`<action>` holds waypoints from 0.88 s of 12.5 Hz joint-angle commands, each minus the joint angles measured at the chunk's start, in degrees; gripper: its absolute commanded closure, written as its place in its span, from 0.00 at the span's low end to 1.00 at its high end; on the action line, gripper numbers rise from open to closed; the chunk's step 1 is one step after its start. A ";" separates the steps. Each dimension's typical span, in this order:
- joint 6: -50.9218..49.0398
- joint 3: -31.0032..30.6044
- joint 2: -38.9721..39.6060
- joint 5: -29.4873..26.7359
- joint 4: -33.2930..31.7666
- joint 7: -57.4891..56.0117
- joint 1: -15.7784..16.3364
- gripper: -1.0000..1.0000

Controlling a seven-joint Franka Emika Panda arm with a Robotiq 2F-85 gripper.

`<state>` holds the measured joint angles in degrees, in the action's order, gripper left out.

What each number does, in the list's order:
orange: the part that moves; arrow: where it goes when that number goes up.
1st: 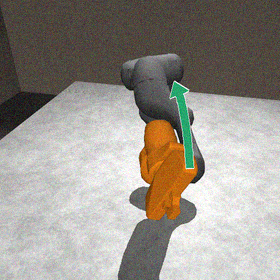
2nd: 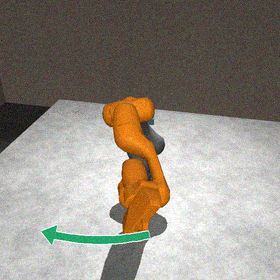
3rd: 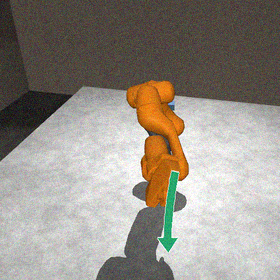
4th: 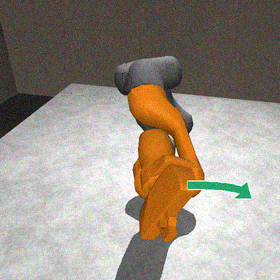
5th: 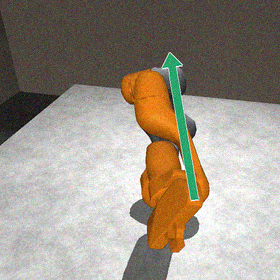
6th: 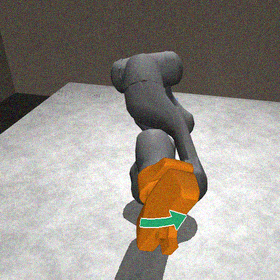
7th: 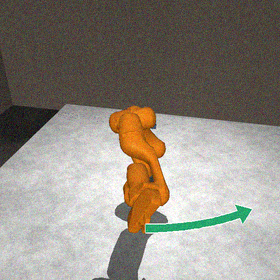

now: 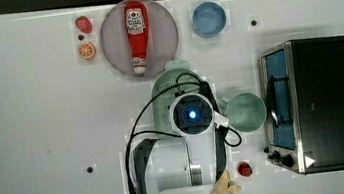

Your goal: Drag strainer right to left.

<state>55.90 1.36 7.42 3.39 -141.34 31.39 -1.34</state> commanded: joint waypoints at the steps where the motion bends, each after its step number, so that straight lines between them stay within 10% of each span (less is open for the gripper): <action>1: 4.53 -1.03 4.10 -0.78 -1.07 5.80 0.21 0.00; 11: 13.41 -3.40 13.50 -0.97 -0.78 13.07 4.58 0.00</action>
<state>69.33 -1.72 21.26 1.31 -141.67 40.71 1.67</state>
